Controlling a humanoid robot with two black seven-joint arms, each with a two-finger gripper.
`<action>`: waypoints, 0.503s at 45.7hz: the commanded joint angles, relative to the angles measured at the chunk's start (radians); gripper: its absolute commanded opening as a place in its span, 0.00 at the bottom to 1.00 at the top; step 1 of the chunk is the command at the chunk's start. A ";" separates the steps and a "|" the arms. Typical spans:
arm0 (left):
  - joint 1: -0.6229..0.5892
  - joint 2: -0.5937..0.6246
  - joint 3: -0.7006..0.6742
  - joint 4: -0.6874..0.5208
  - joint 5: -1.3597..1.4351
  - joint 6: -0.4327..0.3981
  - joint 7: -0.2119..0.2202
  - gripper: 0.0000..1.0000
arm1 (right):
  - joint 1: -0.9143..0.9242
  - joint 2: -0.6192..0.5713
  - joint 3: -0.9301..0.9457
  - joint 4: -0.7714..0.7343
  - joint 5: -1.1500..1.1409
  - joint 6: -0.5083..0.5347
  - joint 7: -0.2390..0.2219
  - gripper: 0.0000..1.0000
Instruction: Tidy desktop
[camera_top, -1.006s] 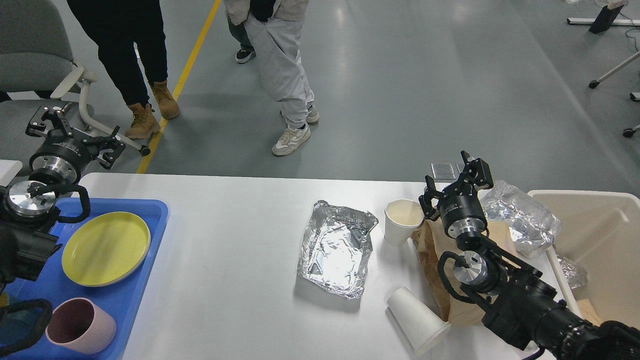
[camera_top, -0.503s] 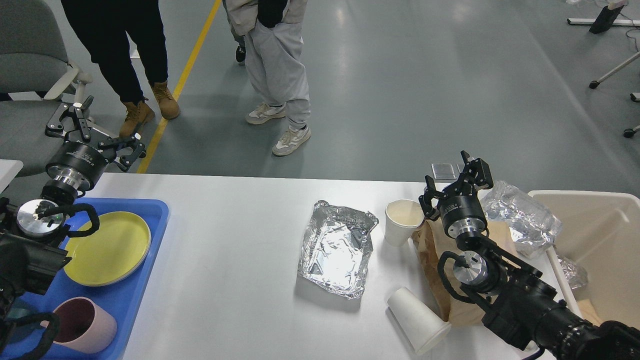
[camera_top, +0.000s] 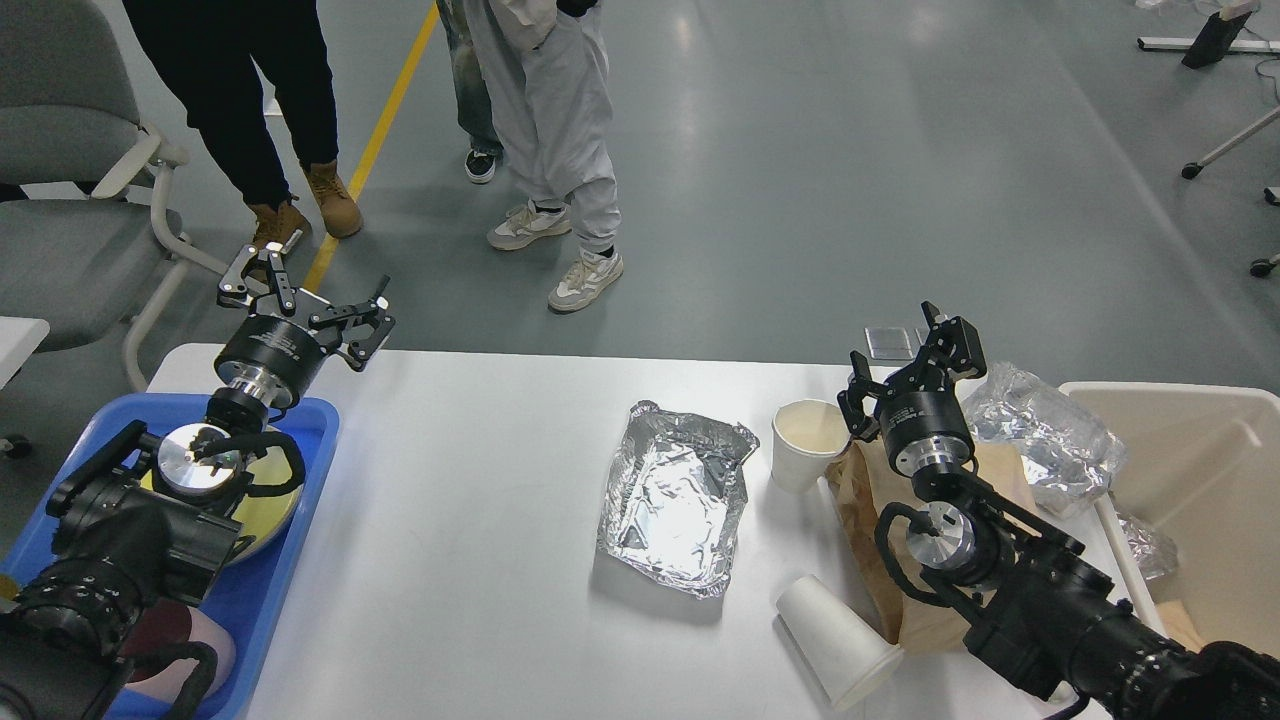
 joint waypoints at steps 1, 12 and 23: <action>0.039 -0.040 0.007 0.000 0.002 0.001 -0.003 0.96 | 0.000 0.000 0.000 0.001 0.000 0.000 0.000 1.00; 0.046 -0.085 0.010 0.000 0.003 0.002 0.000 0.96 | 0.000 0.000 0.000 0.000 0.000 0.000 0.000 1.00; 0.064 -0.117 0.005 0.000 0.006 -0.002 -0.006 0.96 | 0.000 0.000 0.000 0.000 0.000 0.000 0.000 1.00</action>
